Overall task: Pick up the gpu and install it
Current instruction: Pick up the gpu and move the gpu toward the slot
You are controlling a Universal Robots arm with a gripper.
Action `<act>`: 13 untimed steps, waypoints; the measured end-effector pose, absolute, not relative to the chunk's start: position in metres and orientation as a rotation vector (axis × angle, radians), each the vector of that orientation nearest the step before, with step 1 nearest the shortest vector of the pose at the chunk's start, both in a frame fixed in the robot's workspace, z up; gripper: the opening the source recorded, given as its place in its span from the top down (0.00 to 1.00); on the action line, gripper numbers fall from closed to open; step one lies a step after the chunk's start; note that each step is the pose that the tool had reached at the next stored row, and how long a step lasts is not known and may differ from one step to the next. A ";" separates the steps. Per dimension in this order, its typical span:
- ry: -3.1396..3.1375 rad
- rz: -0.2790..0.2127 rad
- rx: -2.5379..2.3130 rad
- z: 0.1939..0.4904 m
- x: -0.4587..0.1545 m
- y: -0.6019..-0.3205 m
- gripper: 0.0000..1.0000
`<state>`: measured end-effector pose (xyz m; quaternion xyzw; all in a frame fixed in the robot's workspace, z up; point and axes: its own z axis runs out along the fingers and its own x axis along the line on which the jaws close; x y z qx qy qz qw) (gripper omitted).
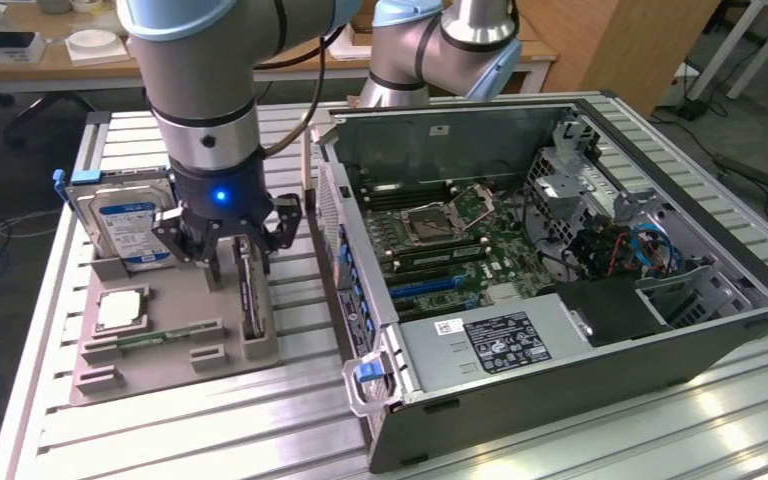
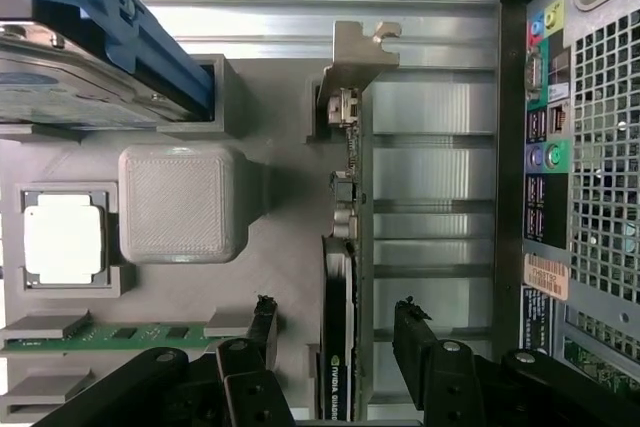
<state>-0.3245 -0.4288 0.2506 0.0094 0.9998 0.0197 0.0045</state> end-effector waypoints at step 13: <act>3.132 0.062 0.029 0.237 -0.322 -0.421 0.41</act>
